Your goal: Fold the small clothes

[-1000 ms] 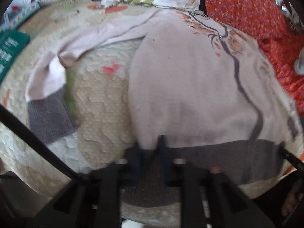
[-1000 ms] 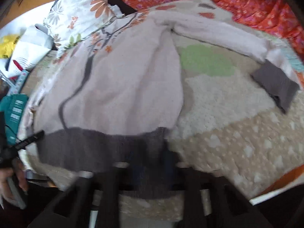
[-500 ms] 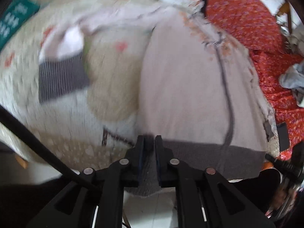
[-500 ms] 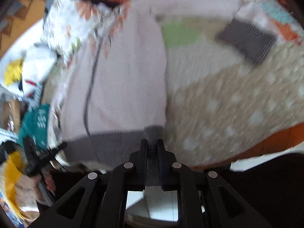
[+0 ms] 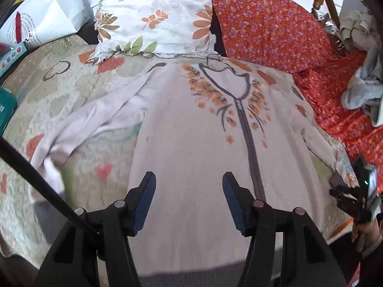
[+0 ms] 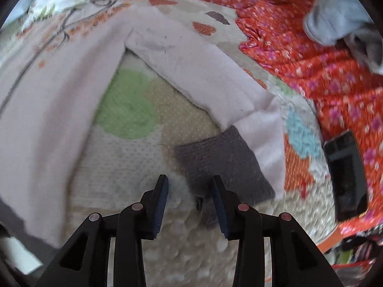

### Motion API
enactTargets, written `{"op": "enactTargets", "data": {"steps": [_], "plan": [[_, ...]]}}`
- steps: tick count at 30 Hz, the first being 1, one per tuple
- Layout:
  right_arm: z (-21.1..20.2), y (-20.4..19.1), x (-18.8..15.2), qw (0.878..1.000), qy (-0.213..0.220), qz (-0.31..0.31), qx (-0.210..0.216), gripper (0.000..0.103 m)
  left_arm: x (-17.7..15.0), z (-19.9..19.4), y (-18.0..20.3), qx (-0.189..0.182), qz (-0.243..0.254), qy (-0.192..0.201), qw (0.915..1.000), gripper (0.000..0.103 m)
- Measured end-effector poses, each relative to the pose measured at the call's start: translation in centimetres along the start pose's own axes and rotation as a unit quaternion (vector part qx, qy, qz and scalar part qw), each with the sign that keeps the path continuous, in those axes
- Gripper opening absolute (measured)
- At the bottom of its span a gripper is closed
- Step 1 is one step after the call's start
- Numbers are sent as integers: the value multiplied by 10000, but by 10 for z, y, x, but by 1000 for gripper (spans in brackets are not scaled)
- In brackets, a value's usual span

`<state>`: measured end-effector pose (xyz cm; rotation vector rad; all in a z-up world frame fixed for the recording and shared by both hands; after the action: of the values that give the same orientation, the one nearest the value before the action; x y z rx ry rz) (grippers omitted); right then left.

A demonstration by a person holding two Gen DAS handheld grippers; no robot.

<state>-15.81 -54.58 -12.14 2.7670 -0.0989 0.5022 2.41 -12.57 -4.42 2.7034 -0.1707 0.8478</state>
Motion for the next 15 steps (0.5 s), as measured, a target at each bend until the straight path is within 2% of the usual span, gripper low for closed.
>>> {"op": "enactTargets", "data": {"steps": [1,3,6,8,11,15], "plan": [[-3,12,1,9999,-46,162,5,3,6,6,-2,70,-10,21,10000,57],[-7,35,12,9985,103,521,-93,3,16,12,-7,142,-26,76,9999,57],[-28,106,18,9899,265,1217,-673,3,26,18,-22,195,-145,172,9996,57],[-53,168,17,9727,385,1955,-1187,3,30,22,-34,164,-352,182,9991,59],[-84,231,14,9426,532,2848,-1658,3,31,29,-50,62,-741,15,9972,59],[-112,255,30,9179,793,3464,-1762,3,35,29,-66,-107,-1113,-53,9937,59]]}}
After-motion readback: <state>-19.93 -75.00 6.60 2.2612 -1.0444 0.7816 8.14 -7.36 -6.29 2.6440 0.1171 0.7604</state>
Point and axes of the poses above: each gripper's, at about its wrist camera, not at the fingertips, and z roughly the way its jaws point, y to its right, x to its top, the point moved 8 cm from there along z, roughly the way its jaws point, and after that the axes turned 7 degrees about -z, right-handed, at the moved point
